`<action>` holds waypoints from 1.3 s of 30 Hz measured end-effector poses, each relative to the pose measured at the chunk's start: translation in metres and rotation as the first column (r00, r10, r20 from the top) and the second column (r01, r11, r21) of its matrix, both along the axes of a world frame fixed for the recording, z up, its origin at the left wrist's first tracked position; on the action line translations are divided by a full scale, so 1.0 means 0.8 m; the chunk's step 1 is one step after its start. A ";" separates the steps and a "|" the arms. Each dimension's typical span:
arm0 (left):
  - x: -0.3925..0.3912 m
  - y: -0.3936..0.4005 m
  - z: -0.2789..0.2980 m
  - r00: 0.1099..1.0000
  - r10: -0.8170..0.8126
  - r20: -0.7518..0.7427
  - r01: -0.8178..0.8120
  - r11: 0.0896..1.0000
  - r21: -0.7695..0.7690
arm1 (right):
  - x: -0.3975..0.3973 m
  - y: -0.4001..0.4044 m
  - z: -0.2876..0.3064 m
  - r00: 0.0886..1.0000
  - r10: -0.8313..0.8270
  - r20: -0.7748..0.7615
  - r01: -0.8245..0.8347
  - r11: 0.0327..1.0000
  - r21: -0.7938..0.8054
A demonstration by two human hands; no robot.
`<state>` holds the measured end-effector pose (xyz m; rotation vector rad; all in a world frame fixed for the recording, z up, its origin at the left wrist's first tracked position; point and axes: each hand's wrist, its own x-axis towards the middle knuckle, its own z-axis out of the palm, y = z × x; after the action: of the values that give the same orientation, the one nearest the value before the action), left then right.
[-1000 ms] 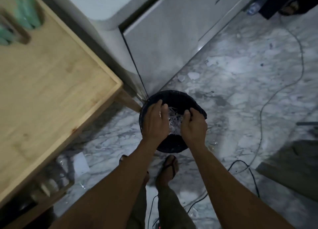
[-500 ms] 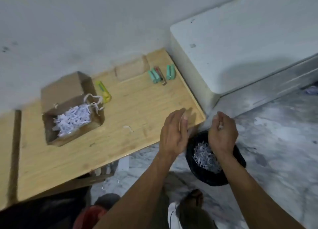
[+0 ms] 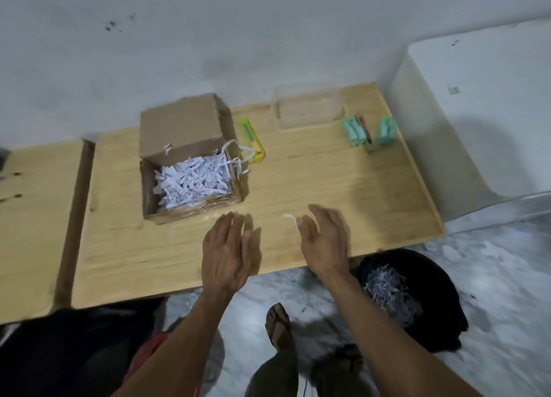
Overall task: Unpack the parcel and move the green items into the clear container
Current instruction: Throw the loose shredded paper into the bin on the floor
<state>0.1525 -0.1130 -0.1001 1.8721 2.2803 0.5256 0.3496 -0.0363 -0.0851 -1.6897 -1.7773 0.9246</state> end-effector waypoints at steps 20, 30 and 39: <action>-0.016 -0.002 -0.029 0.985 0.150 -0.083 -0.153 0.988 -0.036 | -0.044 0.005 -0.049 0.956 -0.071 0.285 0.006 0.975 0.224; -0.016 -0.002 -0.031 0.983 0.158 -0.094 -0.163 0.986 -0.038 | -0.043 0.009 -0.055 0.959 -0.049 0.278 -0.011 0.978 0.210; -0.012 -0.003 -0.027 0.982 0.112 -0.150 -0.126 0.988 -0.085 | 0.005 0.019 -0.038 0.994 -0.069 -0.088 0.077 0.994 0.080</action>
<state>0.1426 -0.1152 -0.1216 1.7921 2.4739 0.2988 0.3534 -0.0212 -0.1152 -1.6279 -1.6640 0.8661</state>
